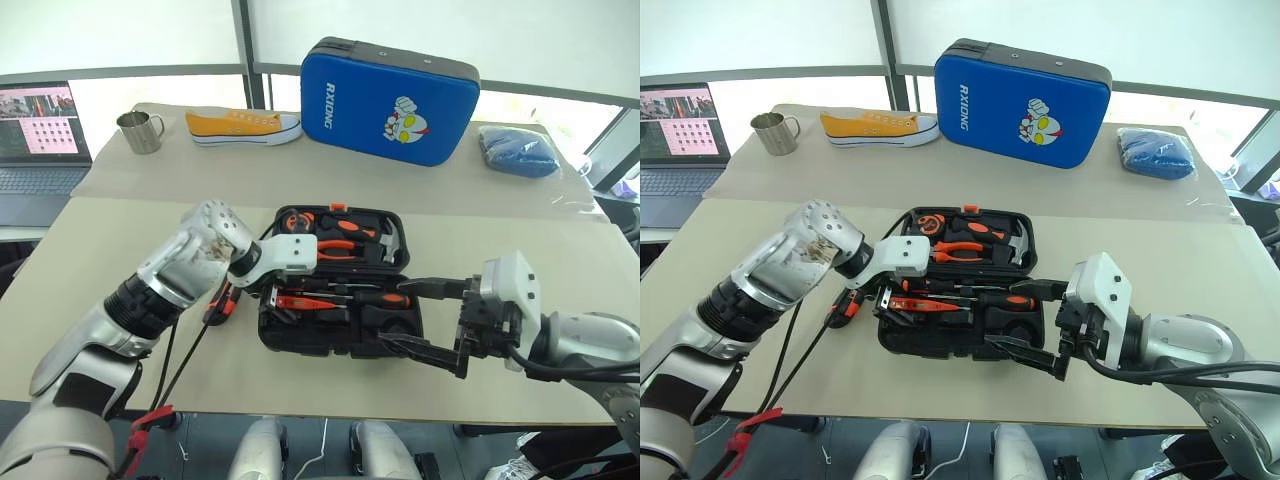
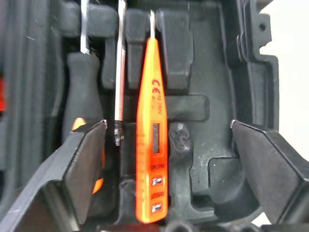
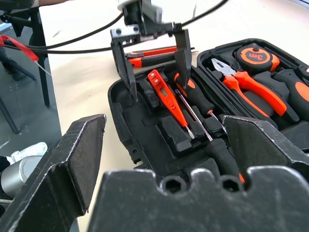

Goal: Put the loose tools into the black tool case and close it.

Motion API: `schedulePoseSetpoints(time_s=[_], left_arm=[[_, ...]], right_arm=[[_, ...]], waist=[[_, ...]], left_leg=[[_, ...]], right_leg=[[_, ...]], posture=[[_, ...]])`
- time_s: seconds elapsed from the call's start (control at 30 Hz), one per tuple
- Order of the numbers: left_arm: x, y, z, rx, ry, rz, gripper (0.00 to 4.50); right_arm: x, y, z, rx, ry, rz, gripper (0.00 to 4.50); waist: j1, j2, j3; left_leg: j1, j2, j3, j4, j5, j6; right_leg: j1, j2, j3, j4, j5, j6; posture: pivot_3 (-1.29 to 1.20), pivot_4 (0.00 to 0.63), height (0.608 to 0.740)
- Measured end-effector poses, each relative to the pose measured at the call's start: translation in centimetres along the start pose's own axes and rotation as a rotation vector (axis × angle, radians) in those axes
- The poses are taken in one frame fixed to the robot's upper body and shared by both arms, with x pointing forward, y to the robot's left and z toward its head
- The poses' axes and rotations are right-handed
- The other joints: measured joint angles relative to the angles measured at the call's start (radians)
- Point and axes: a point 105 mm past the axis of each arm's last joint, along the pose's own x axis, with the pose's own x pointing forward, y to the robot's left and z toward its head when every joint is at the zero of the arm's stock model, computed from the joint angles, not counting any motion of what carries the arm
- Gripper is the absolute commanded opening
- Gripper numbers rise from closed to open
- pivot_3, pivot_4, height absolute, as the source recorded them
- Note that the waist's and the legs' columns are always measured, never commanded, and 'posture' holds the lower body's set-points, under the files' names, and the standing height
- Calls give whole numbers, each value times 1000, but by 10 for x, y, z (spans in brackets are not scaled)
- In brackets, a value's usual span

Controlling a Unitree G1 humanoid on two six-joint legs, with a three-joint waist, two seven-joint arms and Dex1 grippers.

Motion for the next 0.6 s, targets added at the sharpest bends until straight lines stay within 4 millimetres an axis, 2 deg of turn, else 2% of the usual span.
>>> schedulePoseSetpoints(time_s=[0.17,0.23,0.33,0.47,0.6], left_arm=[[-18,2,11,13,-221,4,1808],[-19,-1,4,28,-289,-8,1046],[-16,-2,-16,9,-354,11,16],[-14,-7,-31,70,-399,41,16],[-9,-1,-35,100,-403,89,16]], right_arm=[[0,-1,0,1,0,-4,4500],[-1,-1,0,3,1,-7,4500],[-2,-2,-1,8,2,-16,4500],[-3,-2,-4,20,8,-16,4500],[-4,-2,-4,21,12,-12,4500]], waist=[[0,0,0],[-2,0,0],[-3,0,0],[3,0,0],[6,0,0]], left_leg=[[0,0,0,0,0,0],[1,0,0,-1,0,0],[1,0,0,-1,0,0],[0,0,1,0,0,0],[0,0,1,1,0,0]], right_leg=[[0,0,0,0,0,0],[0,0,0,0,0,0],[0,0,0,0,0,0],[1,-1,0,0,0,0],[1,-1,0,-1,0,0]], posture=[[0,150,739],[0,150,739],[0,150,739],[0,150,739],[0,150,739]])
